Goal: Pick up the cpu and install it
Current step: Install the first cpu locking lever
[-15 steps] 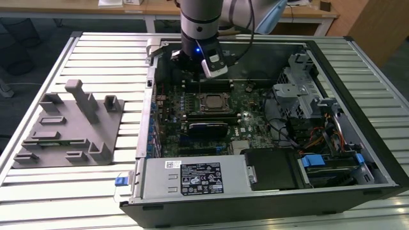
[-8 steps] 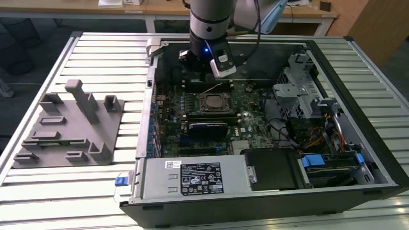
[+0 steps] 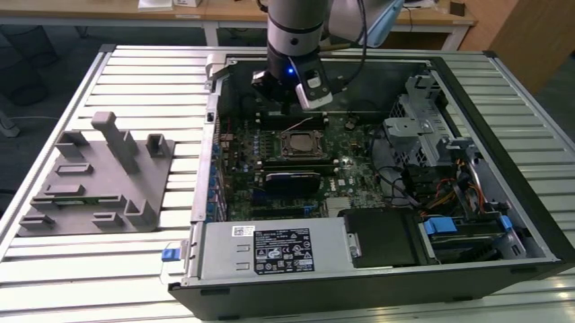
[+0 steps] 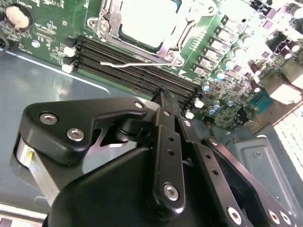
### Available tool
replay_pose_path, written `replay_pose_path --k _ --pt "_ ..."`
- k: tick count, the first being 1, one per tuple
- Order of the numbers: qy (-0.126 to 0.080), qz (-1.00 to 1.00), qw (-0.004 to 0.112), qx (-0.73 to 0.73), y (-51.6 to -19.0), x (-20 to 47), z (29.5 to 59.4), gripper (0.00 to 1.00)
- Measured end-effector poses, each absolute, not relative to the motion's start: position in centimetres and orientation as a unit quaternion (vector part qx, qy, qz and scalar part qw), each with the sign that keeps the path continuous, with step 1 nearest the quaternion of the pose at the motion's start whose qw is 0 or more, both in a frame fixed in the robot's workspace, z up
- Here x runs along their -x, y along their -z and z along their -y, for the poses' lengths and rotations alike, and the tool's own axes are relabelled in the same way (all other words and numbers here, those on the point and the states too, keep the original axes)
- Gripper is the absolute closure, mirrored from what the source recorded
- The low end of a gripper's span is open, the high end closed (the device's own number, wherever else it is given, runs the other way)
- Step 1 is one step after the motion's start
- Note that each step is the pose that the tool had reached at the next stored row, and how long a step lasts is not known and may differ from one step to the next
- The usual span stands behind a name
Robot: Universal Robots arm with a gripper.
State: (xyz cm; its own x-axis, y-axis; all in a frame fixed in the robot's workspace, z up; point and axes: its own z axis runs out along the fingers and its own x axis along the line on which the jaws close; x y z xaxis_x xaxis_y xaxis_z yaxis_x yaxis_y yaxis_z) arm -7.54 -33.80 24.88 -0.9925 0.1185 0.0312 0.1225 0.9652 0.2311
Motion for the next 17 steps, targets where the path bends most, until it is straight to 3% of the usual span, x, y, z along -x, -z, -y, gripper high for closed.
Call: replay_pose_path --k 14,17 --pt "0.107 0.989 -0.047 0.087 -24.18 7.54 33.81 0.89" --pt "0.107 0.989 -0.053 0.086 -23.93 7.54 33.81 0.89"
